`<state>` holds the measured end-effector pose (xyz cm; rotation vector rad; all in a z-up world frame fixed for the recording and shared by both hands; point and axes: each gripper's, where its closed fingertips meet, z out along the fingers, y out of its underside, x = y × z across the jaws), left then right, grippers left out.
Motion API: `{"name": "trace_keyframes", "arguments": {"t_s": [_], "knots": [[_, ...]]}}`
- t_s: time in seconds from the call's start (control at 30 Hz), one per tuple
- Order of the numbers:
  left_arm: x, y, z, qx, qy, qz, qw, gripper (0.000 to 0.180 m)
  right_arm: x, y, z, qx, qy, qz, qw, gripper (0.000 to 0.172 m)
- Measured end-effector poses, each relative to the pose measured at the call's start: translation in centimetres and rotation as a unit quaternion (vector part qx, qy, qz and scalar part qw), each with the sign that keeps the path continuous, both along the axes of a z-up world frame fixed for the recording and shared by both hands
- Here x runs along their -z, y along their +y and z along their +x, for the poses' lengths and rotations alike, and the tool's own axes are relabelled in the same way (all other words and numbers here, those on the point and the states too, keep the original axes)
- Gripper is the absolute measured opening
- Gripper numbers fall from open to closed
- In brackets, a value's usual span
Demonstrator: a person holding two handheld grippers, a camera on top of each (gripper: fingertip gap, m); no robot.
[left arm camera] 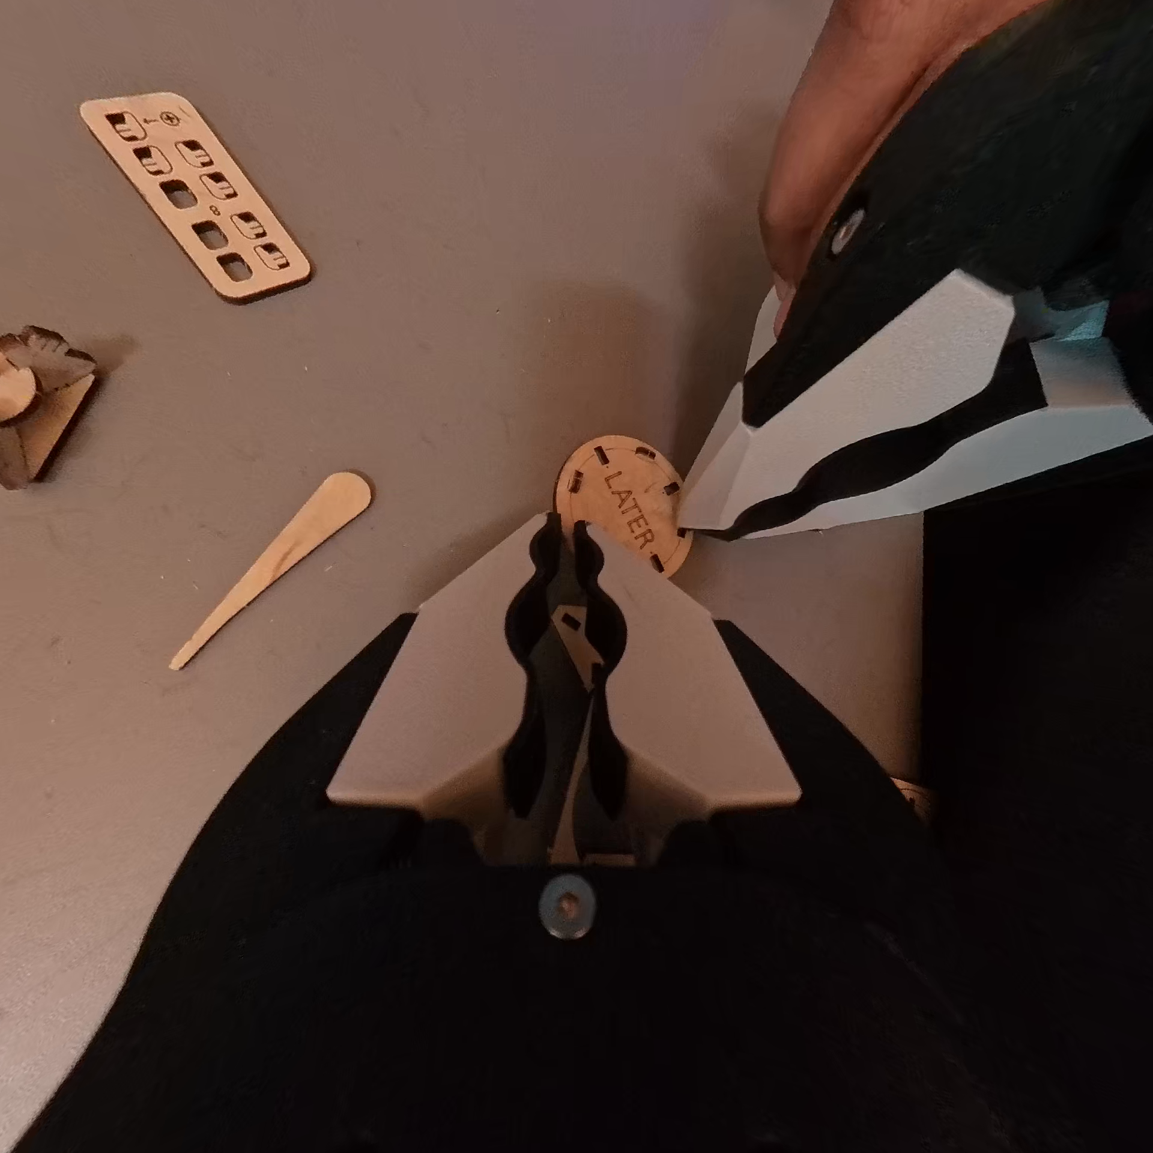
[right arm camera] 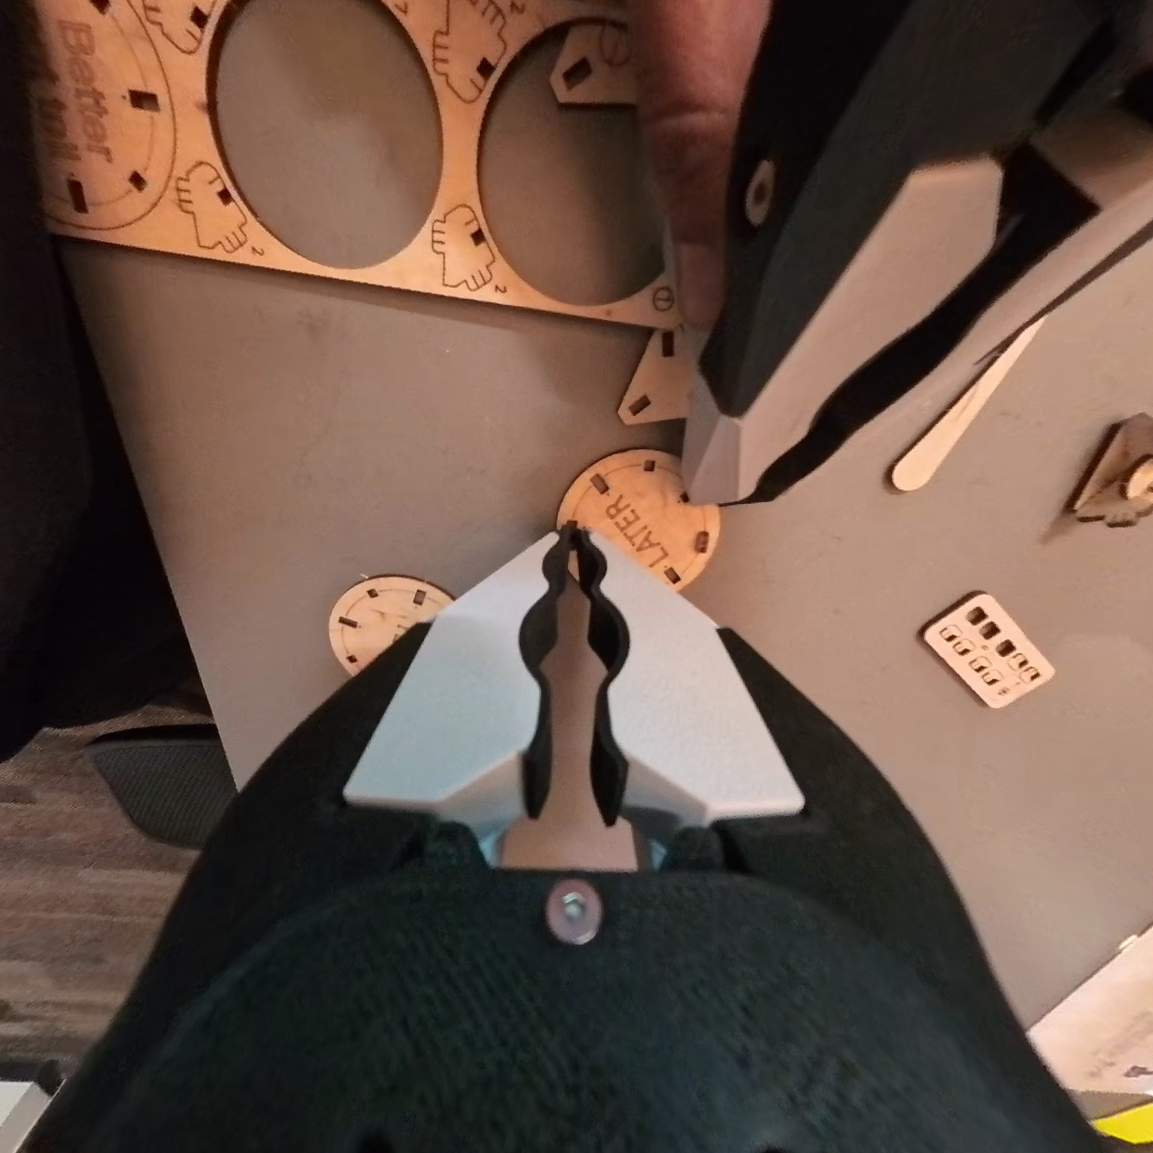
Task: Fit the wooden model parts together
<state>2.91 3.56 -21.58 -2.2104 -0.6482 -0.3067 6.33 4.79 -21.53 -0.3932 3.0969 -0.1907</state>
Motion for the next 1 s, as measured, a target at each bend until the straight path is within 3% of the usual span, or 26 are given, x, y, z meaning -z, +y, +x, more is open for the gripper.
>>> {"name": "trace_keyframes", "arguments": {"t_s": [1.0], "knots": [[0.01, 0.01, 0.03, 0.0, -0.001, 0.0, 1.0, 0.004, 0.13, -0.19, 0.11, 0.009, 0.012, 0.042, 0.999, 0.0]]}}
